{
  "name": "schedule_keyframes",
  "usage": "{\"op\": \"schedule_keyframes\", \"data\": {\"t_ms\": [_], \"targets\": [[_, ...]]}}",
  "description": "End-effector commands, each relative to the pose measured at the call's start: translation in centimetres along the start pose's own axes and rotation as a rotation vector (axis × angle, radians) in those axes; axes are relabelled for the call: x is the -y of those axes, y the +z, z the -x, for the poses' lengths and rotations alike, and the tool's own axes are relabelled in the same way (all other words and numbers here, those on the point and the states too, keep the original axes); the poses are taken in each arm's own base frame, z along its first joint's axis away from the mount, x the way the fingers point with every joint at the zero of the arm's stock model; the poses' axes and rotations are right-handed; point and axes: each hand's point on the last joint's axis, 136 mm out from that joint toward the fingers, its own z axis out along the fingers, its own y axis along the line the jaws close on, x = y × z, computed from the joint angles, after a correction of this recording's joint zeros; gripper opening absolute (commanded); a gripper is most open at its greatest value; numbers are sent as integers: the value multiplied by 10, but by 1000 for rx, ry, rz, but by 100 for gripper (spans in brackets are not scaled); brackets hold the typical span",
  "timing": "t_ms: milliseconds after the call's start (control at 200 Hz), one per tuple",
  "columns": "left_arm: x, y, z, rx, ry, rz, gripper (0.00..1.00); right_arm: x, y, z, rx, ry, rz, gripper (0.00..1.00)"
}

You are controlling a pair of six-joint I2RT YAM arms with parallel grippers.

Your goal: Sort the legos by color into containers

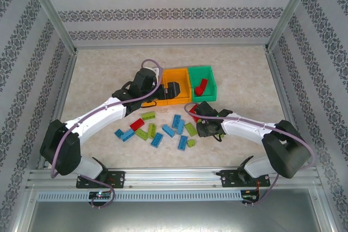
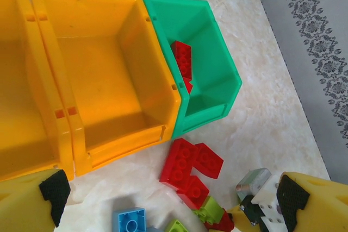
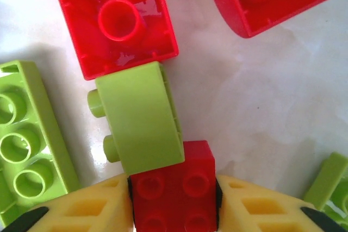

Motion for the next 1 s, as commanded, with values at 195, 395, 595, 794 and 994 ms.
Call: {"op": "schedule_keyframes", "data": {"t_ms": [195,395,595,794,994], "targets": [[-11,-7,3,32,9,22,99,0,-31,10,76,18,37,31],[-13,-12,-2,20,35,26,99,-1,-69,49,232,103,200,30],[-18,-12,-12,-17,56,35,99,29,-90,111,343,300,277,26],[-25,-11,-23,-49,56,58,99,35,-80,163,324,283,239,28],[-32,-17,-27,-45,63,83,99,59,-49,200,277,353,172,31]]}}
